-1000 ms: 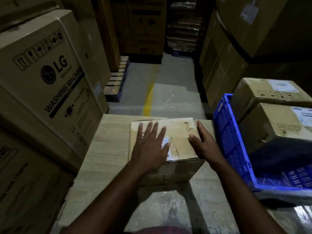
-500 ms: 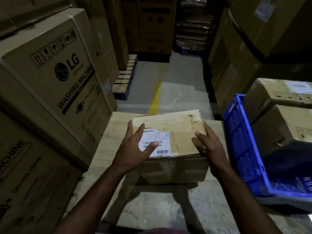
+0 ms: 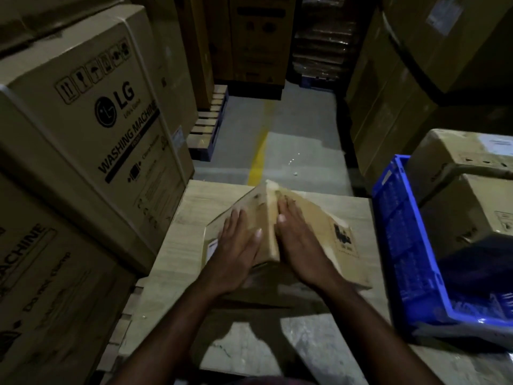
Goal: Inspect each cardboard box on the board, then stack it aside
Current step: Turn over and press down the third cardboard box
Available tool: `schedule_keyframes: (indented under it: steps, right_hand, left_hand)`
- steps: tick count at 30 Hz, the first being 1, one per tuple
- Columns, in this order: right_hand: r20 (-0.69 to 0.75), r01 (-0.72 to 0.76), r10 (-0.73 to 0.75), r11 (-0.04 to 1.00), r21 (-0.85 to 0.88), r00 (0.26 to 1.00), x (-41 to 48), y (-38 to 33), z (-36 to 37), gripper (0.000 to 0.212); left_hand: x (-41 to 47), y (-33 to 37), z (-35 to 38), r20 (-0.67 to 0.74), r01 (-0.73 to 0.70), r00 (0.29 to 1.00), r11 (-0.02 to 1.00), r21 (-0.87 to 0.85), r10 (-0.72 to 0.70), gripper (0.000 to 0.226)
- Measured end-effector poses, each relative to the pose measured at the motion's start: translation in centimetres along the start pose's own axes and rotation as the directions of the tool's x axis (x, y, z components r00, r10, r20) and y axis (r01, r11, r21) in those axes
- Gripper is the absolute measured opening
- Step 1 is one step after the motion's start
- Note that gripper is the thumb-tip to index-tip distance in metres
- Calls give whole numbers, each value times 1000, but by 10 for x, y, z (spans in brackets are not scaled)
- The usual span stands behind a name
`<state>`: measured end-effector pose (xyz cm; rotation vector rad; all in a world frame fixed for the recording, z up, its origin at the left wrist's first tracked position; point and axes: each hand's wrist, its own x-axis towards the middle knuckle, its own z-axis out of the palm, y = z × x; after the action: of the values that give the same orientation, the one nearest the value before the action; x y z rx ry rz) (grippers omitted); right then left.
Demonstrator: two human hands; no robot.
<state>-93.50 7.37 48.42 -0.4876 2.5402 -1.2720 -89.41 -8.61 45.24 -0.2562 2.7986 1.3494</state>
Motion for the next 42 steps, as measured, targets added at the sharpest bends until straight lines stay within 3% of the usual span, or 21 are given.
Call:
schedule_keyframes:
  steps: [3,5,10,13,15,17,21,29,33,37,42]
  right_hand:
    - [13,95,-94,985,-146,996,4,16,20,56]
    - [-8,80,-83,978,-193,997,10,34,20,59]
    - [-192,-214,160,928,-306,968,19,96,3,73]
    - [-287,-425,353,870,-249,891,14,118,-7,70]
    - [-277,-460,407,873,-163,871,13,117,-9,66]
    - [-319,-439,380,888,-137,868,12,111,-10,61]
    - [-408,-459,333,849,-263,850,6,108,-23,57]
    - [-421,-443,261,791,-423,869,-5,119,-15,62]
    - [-403,-454,280,772,-445,871,-3,118,-16,62]
    - [-361,-317,110,748,-584,926,-4,106,-9,56]
    - [-31,100,-142,821,-563,989,-1,66,41,66]
  left_hand:
    - [2,12,-13,-47,-60,997,992,-108,55,75]
    - [4,0,-25,-33,-64,998,992,-109,60,79]
    - [-7,-29,-43,-49,-38,998,996,-83,34,73]
    - [-14,-34,-42,-120,-97,988,995,-4,96,70]
    - [-14,-34,-41,-147,-130,981,992,10,130,68]
    - [-12,-39,-38,-165,-131,978,991,4,129,63]
    - [-13,-60,-19,-112,-70,992,997,-29,66,72]
    - [-16,-93,23,-146,-71,987,997,-9,69,71]
    - [-15,-93,20,-99,-68,992,987,146,83,70]
    - [-12,-79,16,-66,-66,992,881,468,110,74]
    - [-4,-64,22,-23,-136,985,848,512,172,71]
